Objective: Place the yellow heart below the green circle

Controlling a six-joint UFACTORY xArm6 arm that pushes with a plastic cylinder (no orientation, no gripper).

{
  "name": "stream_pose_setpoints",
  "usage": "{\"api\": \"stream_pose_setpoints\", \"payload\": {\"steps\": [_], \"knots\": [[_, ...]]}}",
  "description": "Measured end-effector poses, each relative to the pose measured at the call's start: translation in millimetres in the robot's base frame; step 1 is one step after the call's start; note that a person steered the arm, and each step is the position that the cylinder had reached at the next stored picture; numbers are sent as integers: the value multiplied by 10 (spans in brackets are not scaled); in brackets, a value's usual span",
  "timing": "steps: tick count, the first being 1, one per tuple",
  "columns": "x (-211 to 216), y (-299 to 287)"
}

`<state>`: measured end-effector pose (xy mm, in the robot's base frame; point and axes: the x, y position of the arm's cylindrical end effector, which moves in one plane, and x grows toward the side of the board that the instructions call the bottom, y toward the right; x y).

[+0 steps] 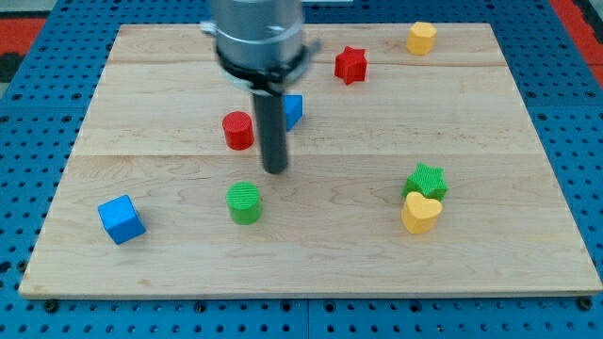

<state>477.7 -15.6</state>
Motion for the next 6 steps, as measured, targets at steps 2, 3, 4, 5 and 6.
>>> {"api": "stream_pose_setpoints", "payload": {"steps": [2, 3, 4, 5, 6], "knots": [[822, -419], [673, -725], [855, -289], [486, -388], [464, -1113]]}}
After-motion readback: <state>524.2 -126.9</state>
